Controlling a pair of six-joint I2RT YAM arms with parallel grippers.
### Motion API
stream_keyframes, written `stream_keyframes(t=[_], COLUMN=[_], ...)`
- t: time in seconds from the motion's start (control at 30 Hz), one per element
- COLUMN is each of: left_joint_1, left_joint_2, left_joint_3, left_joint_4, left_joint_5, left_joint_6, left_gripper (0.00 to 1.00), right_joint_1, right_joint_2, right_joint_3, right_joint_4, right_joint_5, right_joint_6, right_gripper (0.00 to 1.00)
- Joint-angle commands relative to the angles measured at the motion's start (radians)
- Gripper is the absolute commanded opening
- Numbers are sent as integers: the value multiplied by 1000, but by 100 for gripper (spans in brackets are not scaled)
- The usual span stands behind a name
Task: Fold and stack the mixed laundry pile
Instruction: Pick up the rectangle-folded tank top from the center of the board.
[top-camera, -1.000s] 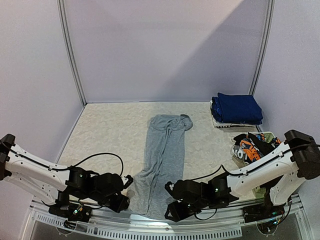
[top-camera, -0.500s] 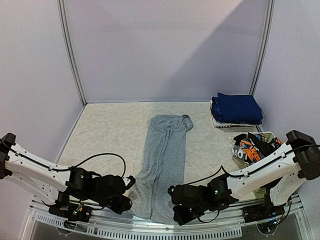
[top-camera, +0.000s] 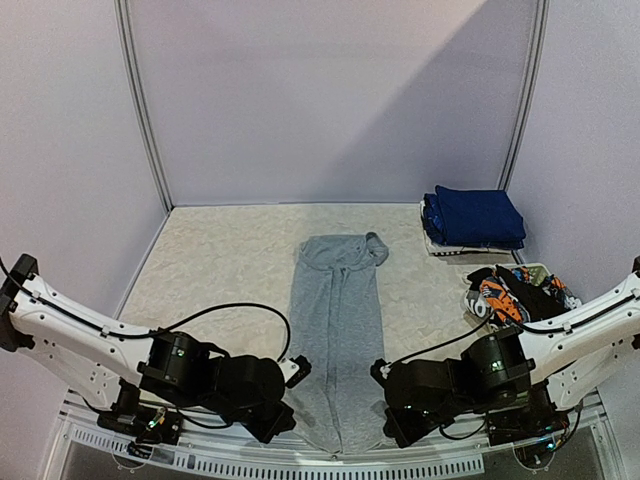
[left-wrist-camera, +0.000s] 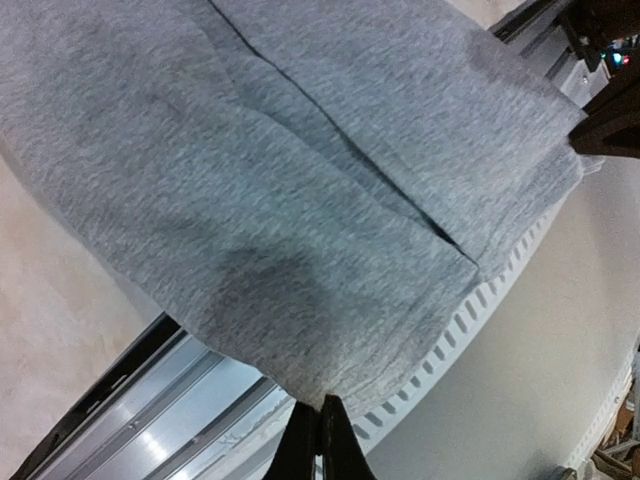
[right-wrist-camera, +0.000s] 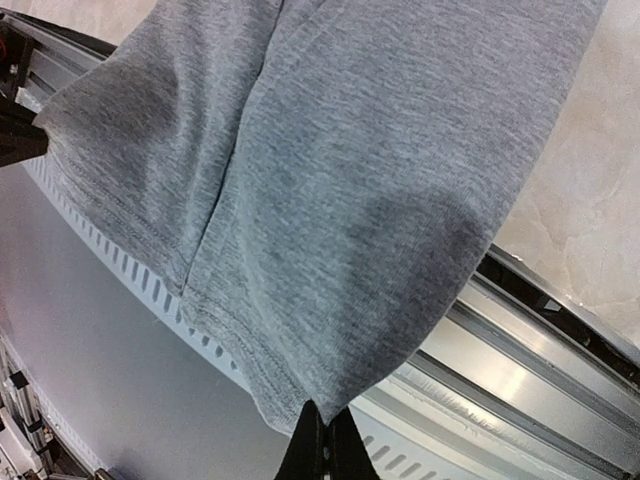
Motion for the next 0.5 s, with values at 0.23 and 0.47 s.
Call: stream_keyframes(t=[0.23,0.47], left_joint_1=[11,74], left_joint_2=[-122,-135], left_joint_3=[102,157], left_joint_4=[-260,-290], left_joint_5=[-266,-377], left_joint_6=[43,92], left_gripper=[0,0], right_joint_1=[1,-71], right_joint_2=[29,52], right_joint_3=[76,158], right_joint_4=[-89,-136], right_joint_5=[130,219], right_joint_6=[-9,-66], right_gripper=[0,0])
